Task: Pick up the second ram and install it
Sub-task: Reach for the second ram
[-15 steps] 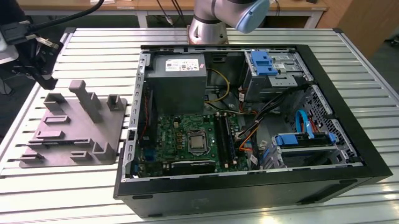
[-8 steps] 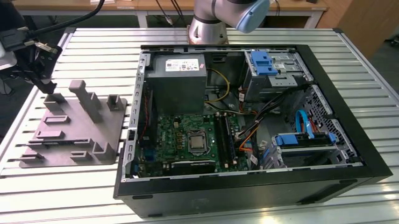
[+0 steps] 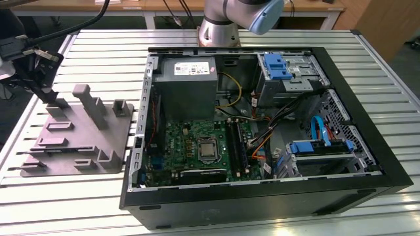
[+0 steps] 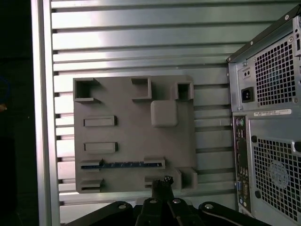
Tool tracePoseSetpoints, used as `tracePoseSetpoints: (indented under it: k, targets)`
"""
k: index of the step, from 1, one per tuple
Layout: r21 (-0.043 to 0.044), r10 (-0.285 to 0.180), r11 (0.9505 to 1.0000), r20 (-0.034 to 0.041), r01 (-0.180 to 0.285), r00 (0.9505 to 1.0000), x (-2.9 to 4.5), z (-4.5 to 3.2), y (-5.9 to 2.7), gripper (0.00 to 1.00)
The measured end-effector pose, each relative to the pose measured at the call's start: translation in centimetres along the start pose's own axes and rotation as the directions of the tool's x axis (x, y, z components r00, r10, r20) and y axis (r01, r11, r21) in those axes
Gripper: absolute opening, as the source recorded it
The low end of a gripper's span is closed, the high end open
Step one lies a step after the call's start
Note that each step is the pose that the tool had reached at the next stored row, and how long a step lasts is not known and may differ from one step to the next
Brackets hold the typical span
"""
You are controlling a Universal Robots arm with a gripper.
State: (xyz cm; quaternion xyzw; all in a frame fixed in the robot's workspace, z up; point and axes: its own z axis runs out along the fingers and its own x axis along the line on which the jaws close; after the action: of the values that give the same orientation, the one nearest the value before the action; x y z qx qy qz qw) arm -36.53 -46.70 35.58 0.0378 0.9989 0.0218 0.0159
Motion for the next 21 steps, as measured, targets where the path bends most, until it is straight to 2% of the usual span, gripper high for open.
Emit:
tracePoseSetpoints:
  k: [7,21]
  targets:
    - [0.0001,0.0,1.0,-0.0001,0.0,1.0,0.15,0.3,-0.8,0.11]
    - [-0.0001,0.0,1.0,0.0,0.0,1.0,0.28,1.6,-1.59,0.11]
